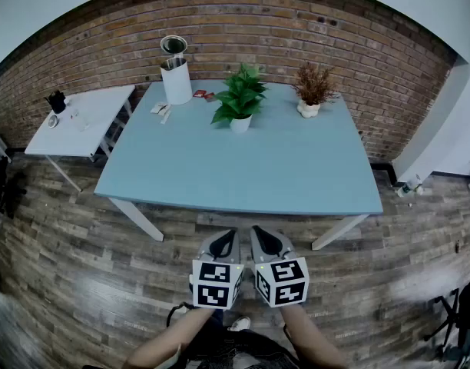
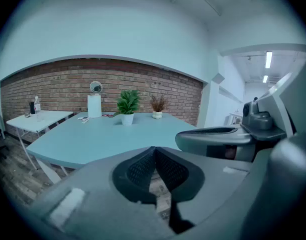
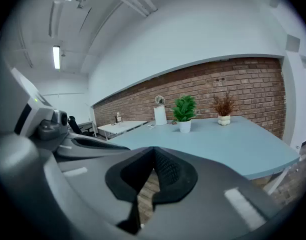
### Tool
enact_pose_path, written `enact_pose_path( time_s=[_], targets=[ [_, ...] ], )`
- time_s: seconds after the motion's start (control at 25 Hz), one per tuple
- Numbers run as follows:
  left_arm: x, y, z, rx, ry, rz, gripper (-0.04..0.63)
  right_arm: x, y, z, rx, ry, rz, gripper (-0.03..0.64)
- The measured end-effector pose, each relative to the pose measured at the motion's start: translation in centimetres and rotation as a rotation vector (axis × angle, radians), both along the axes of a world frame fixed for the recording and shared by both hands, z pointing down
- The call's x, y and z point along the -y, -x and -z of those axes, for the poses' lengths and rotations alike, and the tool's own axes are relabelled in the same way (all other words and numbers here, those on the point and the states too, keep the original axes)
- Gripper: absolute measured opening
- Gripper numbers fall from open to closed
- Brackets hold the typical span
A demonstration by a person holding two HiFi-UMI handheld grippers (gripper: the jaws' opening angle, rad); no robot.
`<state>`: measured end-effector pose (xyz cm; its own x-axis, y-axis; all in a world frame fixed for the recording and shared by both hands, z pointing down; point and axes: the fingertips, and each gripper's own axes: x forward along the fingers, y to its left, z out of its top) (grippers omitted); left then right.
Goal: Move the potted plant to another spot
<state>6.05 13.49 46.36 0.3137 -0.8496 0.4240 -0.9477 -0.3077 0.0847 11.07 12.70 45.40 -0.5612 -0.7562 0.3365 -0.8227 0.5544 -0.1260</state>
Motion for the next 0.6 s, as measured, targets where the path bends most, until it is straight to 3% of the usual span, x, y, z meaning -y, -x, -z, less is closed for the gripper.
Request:
enact_pose_path(
  time_s=[0.6],
  targets=[
    [1.9, -0.3, -0.3, -0.026, 0.015, -0.005, -0.002, 1.9, -0.2, -0.6, 0.016, 0.017, -0.013, 0.006]
  ],
)
